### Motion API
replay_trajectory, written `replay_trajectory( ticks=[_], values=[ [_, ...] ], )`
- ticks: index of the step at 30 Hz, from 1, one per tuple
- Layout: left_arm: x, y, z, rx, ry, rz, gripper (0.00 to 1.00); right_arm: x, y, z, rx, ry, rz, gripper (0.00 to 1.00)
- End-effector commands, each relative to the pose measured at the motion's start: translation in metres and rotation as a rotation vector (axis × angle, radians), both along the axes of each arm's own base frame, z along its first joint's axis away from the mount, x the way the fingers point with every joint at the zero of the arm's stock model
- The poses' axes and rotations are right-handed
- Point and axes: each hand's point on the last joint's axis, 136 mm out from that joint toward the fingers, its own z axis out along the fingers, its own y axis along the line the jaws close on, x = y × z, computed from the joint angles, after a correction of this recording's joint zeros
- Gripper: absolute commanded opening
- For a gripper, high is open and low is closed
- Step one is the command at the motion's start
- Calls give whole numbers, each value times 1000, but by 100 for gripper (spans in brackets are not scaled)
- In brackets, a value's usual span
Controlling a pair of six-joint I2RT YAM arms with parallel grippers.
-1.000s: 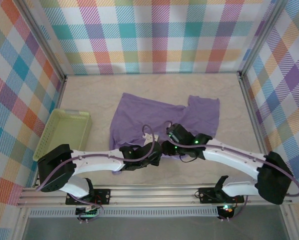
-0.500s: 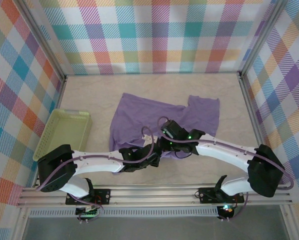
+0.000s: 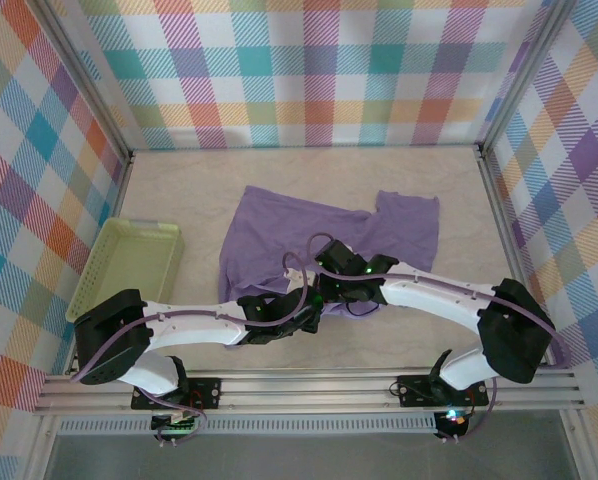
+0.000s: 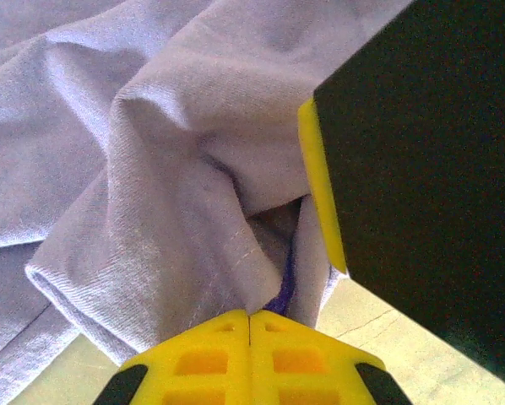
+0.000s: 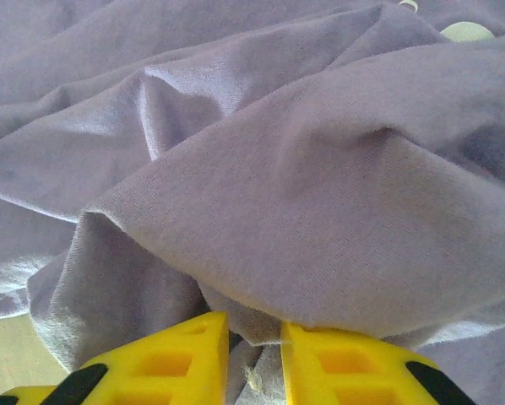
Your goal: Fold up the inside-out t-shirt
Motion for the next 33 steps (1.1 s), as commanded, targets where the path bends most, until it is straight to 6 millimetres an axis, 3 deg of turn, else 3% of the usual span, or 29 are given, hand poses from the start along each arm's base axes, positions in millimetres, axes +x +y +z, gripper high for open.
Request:
replay_trajectory(
  ticks=[1,5,10,20,33],
  values=[
    [-1,-1,8,-23,-25,11,0,-4,-6,6,-8,7,-36,26],
    [-1,-1,9,-20,-27,10,0,-11,-11,6,8,9,-46,26],
    [-1,-3,8,-23,-25,7,0,-15,-2,-3,38,45,-32,27],
    [-3,-4,8,-33,-22,-2,0,2,15,-8,11,26,-17,24],
    [-6,-7,5,-39,-22,-19,0,13,16,1,3,-10,-33,26]
  ],
)
